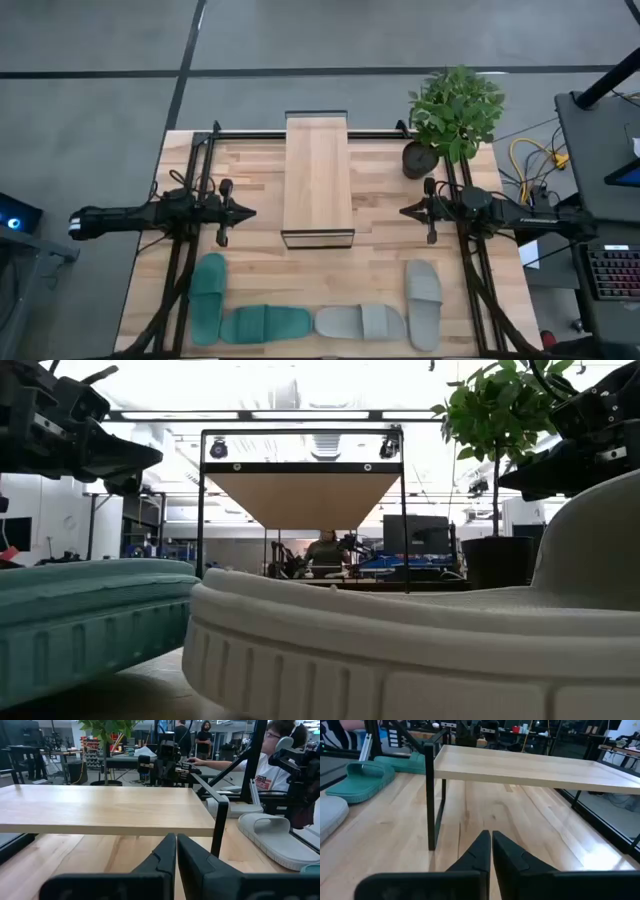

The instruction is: Pick and place slides into the shelf

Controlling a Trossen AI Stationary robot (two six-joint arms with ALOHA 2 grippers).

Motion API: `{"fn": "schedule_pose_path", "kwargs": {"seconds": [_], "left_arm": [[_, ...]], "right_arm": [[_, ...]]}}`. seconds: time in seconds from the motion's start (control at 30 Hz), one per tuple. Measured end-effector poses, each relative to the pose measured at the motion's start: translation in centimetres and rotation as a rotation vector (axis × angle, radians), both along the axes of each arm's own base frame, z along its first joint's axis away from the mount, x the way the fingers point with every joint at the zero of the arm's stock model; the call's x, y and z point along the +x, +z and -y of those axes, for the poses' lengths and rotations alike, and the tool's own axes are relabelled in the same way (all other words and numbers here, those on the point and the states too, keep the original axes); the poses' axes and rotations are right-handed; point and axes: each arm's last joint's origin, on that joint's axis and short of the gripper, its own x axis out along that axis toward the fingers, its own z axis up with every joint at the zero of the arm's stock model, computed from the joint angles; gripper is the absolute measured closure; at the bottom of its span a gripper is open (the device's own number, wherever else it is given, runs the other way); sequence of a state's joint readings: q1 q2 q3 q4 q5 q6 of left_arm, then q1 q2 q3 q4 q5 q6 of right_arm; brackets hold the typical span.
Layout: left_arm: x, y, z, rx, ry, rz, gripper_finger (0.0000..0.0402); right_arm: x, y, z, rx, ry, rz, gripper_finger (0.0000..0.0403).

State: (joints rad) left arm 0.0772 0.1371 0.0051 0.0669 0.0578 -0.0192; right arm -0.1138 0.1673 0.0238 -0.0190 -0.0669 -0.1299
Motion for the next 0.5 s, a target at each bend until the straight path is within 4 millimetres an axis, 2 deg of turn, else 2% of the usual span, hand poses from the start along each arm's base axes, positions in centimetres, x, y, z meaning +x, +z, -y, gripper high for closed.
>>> {"fn": "schedule_pose_path", "kwargs": {"seconds": [0.5], "left_arm": [[0.0,0.0,-0.01,0.0,0.004,0.0,0.0402]], "right_arm": [[0.0,0.0,0.0,-0.002,0.001,0.0,0.0394]]}}
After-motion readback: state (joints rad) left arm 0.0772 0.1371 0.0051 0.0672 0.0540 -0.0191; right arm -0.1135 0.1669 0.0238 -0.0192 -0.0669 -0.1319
